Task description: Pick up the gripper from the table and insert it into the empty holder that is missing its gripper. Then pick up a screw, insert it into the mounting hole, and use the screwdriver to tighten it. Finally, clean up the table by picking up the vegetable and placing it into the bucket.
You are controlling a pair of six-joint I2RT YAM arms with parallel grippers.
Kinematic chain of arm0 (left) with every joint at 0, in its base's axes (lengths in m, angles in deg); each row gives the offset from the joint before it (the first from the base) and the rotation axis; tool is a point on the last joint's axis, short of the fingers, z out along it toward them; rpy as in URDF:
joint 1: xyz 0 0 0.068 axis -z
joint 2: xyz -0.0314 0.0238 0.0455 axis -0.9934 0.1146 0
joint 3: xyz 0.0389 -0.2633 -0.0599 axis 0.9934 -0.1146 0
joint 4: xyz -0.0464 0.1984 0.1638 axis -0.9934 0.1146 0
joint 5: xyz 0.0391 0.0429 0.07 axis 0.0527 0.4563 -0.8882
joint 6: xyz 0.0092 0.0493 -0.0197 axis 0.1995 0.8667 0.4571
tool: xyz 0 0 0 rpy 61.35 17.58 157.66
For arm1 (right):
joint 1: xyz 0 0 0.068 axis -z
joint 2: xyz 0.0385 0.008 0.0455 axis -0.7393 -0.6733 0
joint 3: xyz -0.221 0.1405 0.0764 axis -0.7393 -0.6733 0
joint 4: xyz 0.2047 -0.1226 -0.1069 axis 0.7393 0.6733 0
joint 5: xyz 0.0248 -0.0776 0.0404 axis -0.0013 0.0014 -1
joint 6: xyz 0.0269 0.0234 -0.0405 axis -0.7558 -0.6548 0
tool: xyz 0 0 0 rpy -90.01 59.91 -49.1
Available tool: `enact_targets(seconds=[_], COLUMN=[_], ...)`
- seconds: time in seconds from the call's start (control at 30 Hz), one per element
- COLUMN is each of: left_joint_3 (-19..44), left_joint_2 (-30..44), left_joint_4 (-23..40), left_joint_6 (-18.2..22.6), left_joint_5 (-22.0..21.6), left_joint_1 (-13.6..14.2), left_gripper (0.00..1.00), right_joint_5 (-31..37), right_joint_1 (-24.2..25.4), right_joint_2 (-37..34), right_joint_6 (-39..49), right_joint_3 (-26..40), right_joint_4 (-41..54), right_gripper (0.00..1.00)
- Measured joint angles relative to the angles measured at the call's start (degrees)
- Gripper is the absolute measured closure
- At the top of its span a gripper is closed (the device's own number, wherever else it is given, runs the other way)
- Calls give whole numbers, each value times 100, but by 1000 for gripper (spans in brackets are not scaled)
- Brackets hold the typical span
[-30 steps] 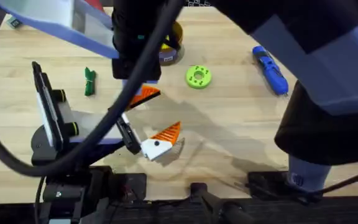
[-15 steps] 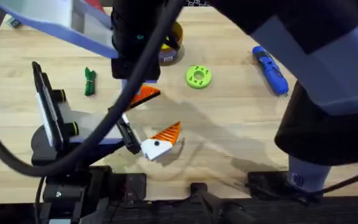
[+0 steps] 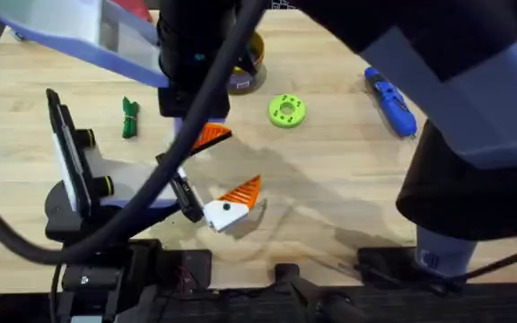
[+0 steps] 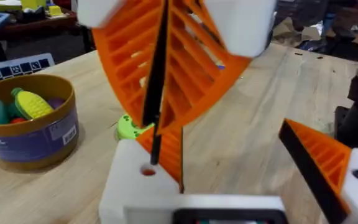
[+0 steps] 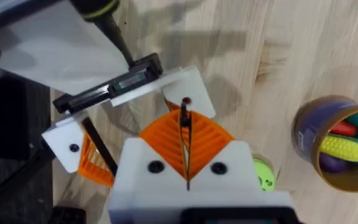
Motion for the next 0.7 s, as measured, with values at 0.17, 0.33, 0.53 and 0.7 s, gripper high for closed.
enact_targets(seconds=[0.17, 0.33, 0.53, 0.7], left_joint_3=[0, 0, 0, 0], left_joint_2=[0, 0, 0, 0], left_joint_4=[-2, 0, -2, 0], left_joint_6=[0, 0, 0, 0], left_joint_5=[0, 0, 0, 0], left_joint_1=[0, 0, 0, 0], left_gripper=[15, 15, 16, 15], right_joint_5=[17, 20, 22, 22], right_joint_1=[0, 0, 0, 0], right_joint_2=[-21, -73, -112, -111], right_joint_6=[-6, -20, -20, -20], right_joint_3=[0, 0, -2, -2], right_joint_4=[-1, -2, -2, -4], right_gripper=[995, 995, 995, 995])
